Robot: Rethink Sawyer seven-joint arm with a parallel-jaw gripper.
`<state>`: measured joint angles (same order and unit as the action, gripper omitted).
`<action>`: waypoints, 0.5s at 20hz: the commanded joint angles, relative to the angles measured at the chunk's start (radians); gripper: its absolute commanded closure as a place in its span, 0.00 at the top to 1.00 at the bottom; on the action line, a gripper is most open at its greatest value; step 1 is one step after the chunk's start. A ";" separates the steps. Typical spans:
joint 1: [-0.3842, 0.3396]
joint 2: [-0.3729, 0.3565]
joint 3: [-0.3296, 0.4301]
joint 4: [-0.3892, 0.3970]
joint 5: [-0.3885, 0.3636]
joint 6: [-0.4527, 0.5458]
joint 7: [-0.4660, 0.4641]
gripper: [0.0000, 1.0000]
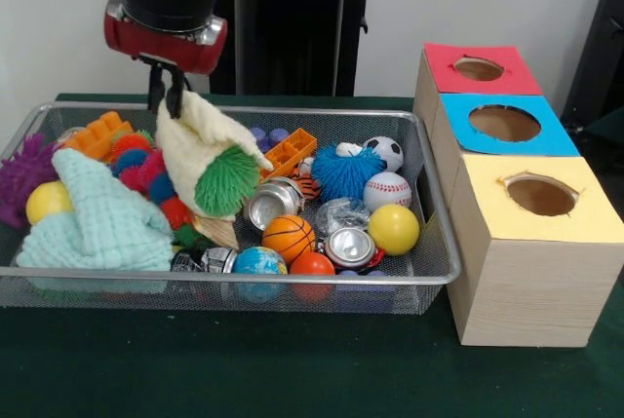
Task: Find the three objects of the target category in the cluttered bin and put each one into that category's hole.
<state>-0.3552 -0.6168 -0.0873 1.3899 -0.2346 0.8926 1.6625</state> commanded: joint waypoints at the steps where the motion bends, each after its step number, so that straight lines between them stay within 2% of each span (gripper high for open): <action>1: -0.035 0.021 0.017 -0.101 -0.091 0.136 -0.091 0.00; 7: -0.063 0.013 0.040 -0.087 -0.087 0.134 -0.092 0.00; 8: -0.070 0.004 0.050 -0.066 -0.082 0.112 -0.089 1.00; 10: -0.077 -0.004 0.059 -0.039 -0.062 0.101 -0.076 1.00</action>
<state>-0.3953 -0.6175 -0.0873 1.3217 -0.2722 0.9293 1.6625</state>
